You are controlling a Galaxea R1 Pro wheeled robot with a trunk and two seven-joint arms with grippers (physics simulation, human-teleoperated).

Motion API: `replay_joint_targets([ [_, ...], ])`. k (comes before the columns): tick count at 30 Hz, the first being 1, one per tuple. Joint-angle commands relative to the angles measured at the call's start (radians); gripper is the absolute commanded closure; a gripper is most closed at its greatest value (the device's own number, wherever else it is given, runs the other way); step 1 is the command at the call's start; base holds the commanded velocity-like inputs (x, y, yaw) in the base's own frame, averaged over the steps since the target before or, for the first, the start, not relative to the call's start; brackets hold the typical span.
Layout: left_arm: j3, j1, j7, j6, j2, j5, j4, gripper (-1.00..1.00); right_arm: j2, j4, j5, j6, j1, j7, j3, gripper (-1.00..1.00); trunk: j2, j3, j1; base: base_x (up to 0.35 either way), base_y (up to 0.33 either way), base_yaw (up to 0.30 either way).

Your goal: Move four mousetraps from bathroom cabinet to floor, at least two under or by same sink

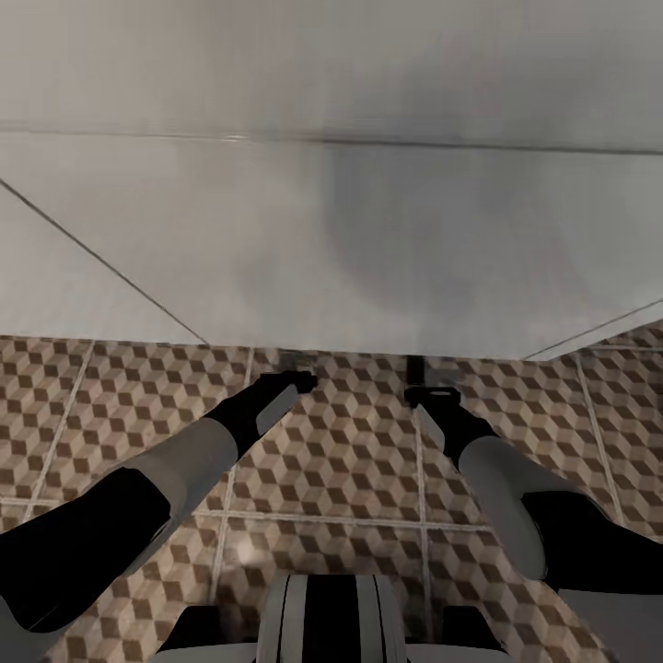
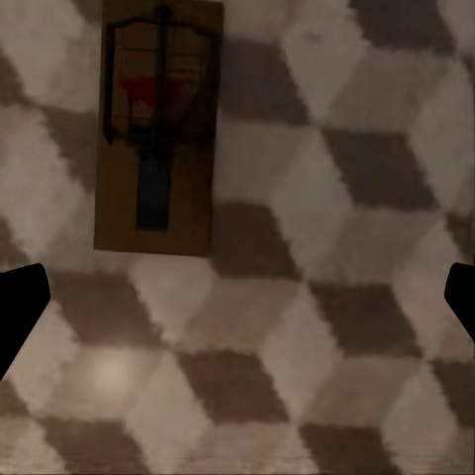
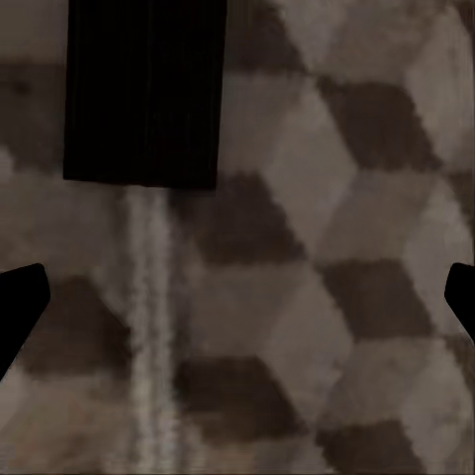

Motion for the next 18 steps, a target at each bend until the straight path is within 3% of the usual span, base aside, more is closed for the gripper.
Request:
replay_joint_targets([
  [1,0.0,0.0,0.0,0.0,0.0,0.0,0.0,-1.0,0.0,0.0,0.0,0.0,0.0,0.0,0.0,-1.0,0.0,0.0,0.0,-0.317,0.0,0.0],
  [18,0.0,0.0,-0.001,0.001,0.0,0.0,0.002,-1.0,0.0,-0.006,0.001,-0.002,0.0,0.0,-0.001,-1.0,0.0,0.0,0.0,-0.329,0.0,0.0],
])
